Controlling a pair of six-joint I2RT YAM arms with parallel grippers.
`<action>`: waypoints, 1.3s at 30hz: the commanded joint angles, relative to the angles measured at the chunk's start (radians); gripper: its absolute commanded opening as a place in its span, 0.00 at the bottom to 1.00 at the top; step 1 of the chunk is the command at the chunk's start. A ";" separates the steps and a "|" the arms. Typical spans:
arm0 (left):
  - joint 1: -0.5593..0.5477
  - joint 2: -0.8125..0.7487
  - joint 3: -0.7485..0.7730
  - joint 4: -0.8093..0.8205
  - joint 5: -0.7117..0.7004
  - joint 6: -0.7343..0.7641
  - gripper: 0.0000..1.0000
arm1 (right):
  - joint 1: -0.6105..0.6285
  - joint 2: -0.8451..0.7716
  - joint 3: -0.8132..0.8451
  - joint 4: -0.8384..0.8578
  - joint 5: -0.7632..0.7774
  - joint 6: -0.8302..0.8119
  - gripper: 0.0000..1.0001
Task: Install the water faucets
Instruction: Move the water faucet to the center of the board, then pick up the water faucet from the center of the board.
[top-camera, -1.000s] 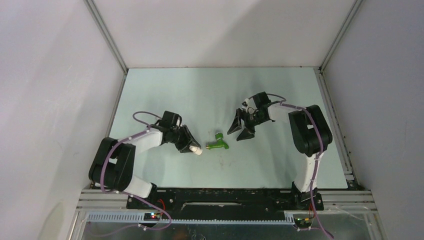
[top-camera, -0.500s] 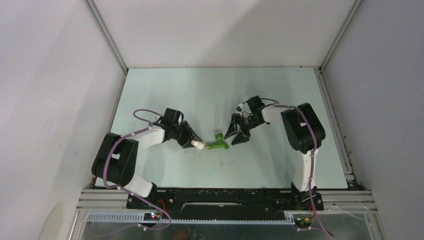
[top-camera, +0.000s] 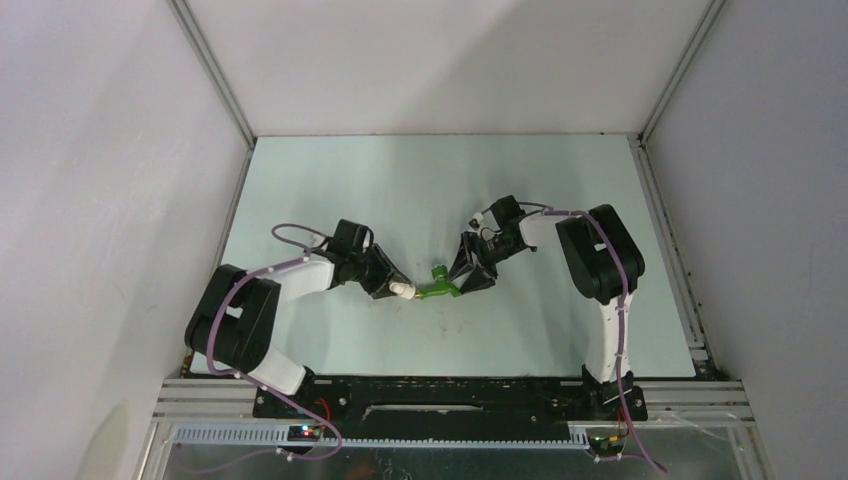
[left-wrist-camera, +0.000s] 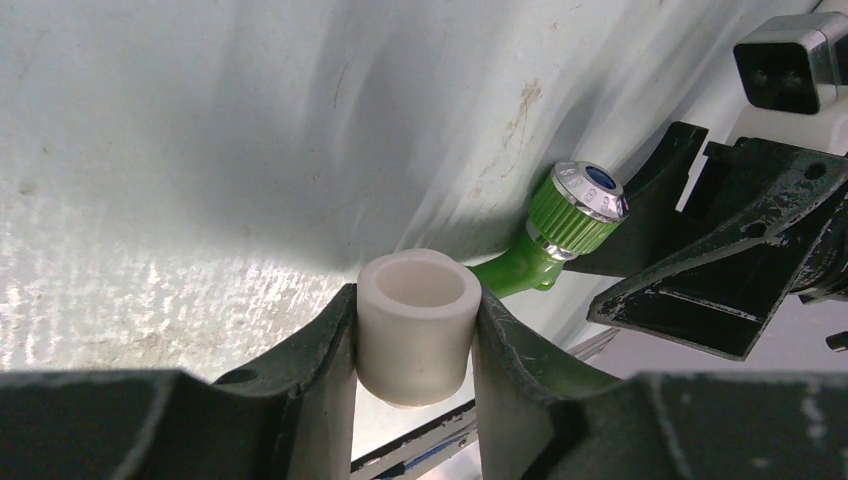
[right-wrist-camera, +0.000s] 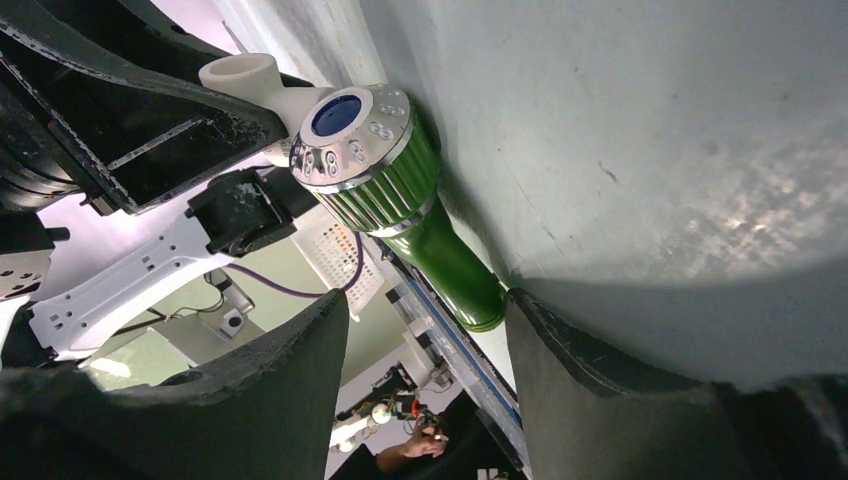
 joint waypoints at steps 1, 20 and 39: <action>-0.011 -0.035 -0.006 -0.012 -0.034 -0.016 0.00 | 0.012 0.021 0.029 0.043 -0.016 0.008 0.61; -0.021 -0.120 -0.034 -0.020 -0.044 -0.028 0.00 | 0.015 -0.059 0.029 -0.009 0.173 -0.090 0.72; -0.057 0.005 -0.083 0.117 -0.008 -0.080 0.00 | 0.039 0.011 0.022 0.167 -0.056 0.090 0.48</action>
